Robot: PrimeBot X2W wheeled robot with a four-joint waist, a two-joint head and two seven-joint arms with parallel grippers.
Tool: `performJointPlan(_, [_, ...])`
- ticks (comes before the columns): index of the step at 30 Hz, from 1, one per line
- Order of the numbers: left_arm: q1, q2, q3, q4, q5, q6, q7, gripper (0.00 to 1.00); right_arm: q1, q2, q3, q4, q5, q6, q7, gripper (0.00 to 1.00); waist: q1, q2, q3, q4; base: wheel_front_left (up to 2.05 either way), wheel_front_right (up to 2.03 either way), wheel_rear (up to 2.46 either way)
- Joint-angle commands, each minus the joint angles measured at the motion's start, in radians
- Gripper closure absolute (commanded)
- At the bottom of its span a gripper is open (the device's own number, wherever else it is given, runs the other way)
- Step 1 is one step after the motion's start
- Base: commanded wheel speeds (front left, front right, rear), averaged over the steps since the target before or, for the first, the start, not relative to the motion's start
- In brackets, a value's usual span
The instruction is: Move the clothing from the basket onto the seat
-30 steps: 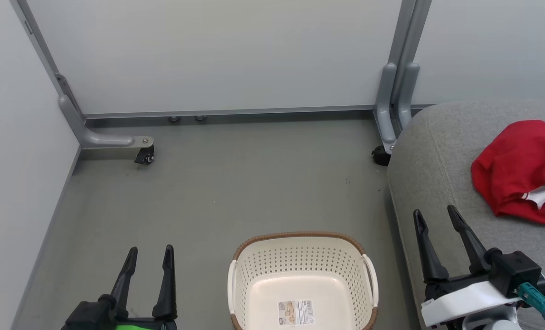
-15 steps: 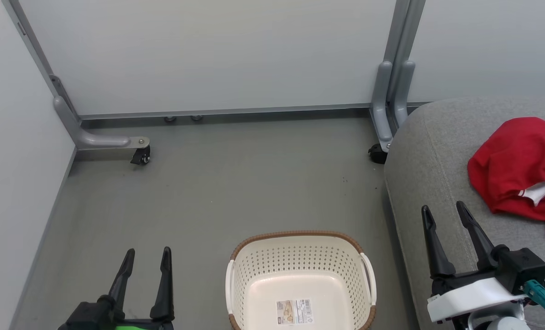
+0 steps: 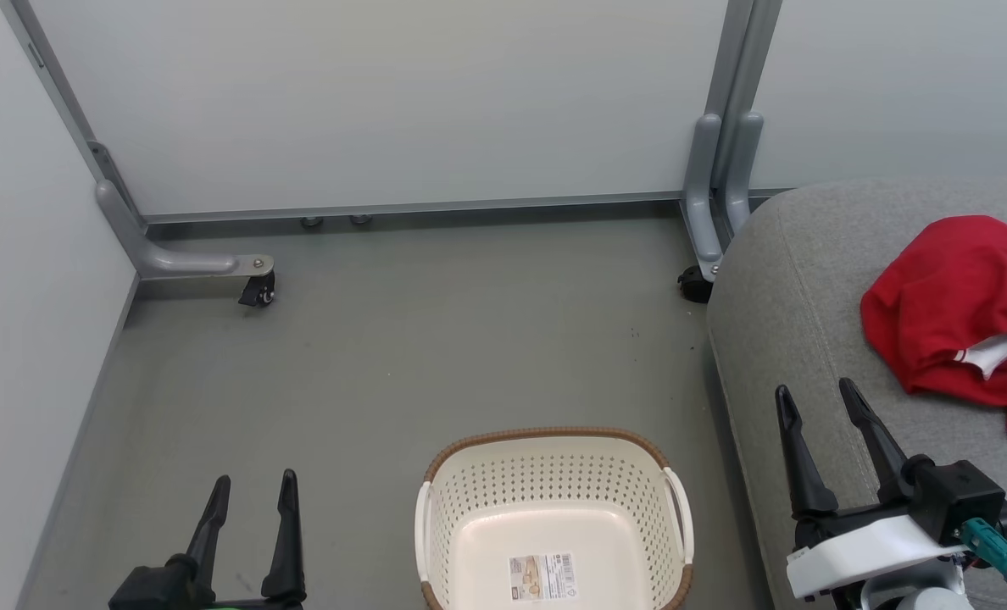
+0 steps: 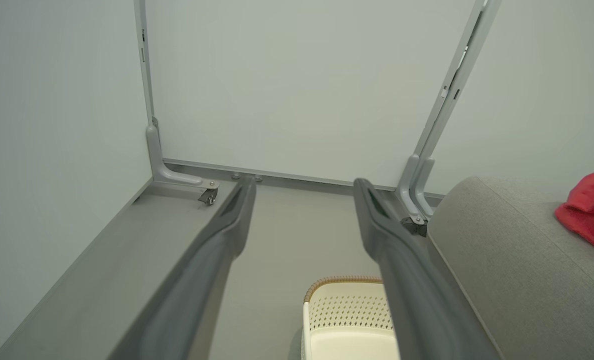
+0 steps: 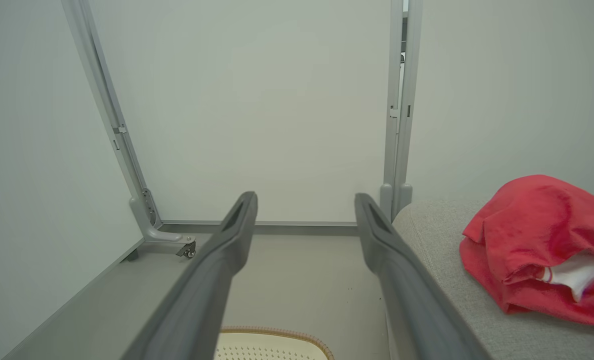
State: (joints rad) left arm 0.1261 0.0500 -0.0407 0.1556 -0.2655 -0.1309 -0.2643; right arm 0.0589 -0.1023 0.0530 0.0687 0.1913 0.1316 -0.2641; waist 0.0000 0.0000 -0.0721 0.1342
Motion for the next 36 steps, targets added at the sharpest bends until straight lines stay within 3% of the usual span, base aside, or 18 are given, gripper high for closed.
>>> performJointPlan(1, [-0.006, 0.001, -0.003, 0.001, -0.012, 0.001, 0.000, 0.00, -0.006, 0.002, 0.000, 0.003, 0.007, -0.002, 0.000, 0.00, 0.0000, 0.0000, 0.000, 0.000, 0.00, 0.00, 0.00])
performJointPlan(7, [-0.012, 0.001, -0.009, 0.022, -0.028, 0.001, 0.000, 0.00, -0.008, 0.002, -0.003, 0.000, 0.012, -0.002, 0.000, 0.00, 0.0000, 0.0000, -0.001, -0.001, 0.00, 0.00, 0.00])
performJointPlan(8, [-0.001, 0.000, -0.009, 0.022, -0.028, 0.000, 0.000, 1.00, -0.001, 0.002, -0.002, 0.003, 0.008, 0.000, 0.000, 1.00, 0.0000, 0.0000, -0.001, -0.001, 0.00, 0.00, 0.00])
performJointPlan(12, [0.008, -0.001, -0.012, 0.051, -0.044, 0.000, 0.002, 1.00, 0.016, 0.007, 0.000, 0.033, 0.021, 0.000, 0.003, 1.00, 0.0000, 0.0000, -0.001, -0.002, 0.00, 0.00, 0.00])
performJointPlan(36, [-0.069, 0.019, 0.013, 0.065, -0.454, 0.000, 0.095, 1.00, -0.043, 0.017, -0.047, 0.074, 0.443, 0.000, 0.112, 1.00, 0.0000, 0.0000, 0.014, -0.027, 0.00, 0.00, 0.00])
